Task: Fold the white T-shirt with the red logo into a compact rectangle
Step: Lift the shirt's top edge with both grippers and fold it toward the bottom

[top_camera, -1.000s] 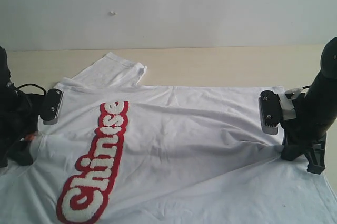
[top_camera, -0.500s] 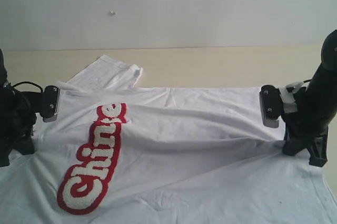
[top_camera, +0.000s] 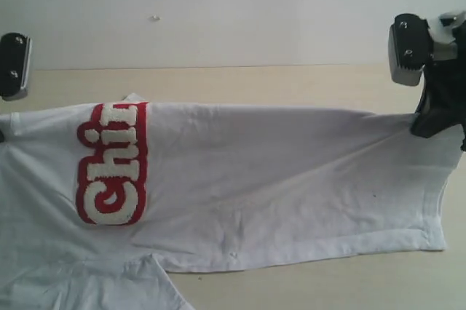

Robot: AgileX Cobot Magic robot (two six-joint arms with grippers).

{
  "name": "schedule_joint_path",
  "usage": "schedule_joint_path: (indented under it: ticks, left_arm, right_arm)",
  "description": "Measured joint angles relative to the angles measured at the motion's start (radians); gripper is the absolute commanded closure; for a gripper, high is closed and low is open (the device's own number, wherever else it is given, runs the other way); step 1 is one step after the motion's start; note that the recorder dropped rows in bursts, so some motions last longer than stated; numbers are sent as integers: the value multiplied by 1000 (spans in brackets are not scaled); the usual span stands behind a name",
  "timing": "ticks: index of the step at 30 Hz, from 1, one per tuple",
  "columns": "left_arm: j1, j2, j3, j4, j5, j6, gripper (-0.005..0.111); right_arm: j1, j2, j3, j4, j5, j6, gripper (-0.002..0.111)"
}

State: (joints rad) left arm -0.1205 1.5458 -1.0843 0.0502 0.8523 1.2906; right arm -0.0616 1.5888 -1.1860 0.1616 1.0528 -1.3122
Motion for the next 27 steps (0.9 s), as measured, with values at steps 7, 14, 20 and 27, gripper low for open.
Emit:
schedule_joint_path:
  ticks: [7,14,20,27]
  left_arm:
    - [0,-180,-66,3,128,-47,103]
    - [0,-301,-124,-62,269,-70,103]
    - [0,-390,-128,-104,334,-148,103]
    - [0,-532,-119,-216,371,-248,103]
  right_arm:
    - [0,-145,-46,-6,73,33,108]
    - [0,-283,-60,-4,122,52,108]
    - [0,-370,-60,51,147,62,108]
    - [0,-491,-60,149,164,102,108]
